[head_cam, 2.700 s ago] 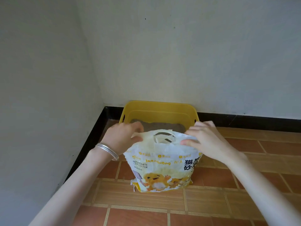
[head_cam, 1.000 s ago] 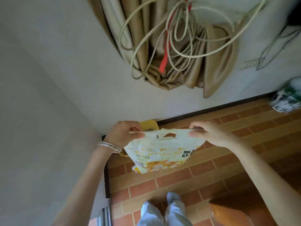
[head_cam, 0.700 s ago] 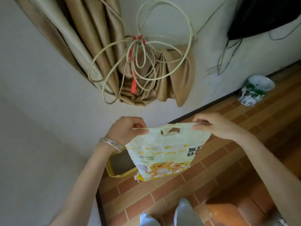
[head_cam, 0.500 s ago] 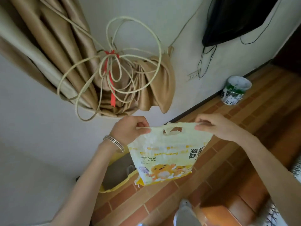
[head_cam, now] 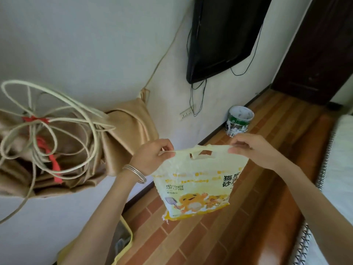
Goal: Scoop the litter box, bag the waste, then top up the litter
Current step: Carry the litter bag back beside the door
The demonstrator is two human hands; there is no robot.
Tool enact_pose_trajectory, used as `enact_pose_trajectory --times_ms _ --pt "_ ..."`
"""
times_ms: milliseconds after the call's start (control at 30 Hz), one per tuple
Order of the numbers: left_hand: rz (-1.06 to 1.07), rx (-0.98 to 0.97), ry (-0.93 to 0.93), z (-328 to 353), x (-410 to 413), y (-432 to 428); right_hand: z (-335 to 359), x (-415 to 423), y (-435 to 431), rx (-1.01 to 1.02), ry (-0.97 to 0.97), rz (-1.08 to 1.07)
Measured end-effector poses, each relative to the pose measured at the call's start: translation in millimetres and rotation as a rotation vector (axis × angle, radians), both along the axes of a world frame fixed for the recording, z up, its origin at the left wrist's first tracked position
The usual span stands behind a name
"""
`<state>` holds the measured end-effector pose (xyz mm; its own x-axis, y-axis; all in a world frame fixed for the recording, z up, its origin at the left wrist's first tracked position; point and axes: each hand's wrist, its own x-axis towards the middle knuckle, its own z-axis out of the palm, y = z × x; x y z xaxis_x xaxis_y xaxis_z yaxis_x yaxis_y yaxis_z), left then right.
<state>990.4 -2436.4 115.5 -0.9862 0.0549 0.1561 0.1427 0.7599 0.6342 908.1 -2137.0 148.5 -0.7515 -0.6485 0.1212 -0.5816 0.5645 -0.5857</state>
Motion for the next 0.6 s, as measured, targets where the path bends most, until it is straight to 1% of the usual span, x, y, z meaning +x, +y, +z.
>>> enact_pose_trajectory --times_ms 100,367,600 --pt "-0.027 0.003 0.032 7.0 -37.2 18.2 10.4 -27.9 17.7 -0.017 -0.006 -0.016" --pt "-0.103 -0.025 0.015 18.9 -130.0 55.6 13.6 -87.4 64.1 -0.020 -0.014 -0.154" --pt "-0.162 -0.053 0.014 25.8 -219.6 68.1 14.4 -148.1 78.2 -0.041 -0.036 -0.276"
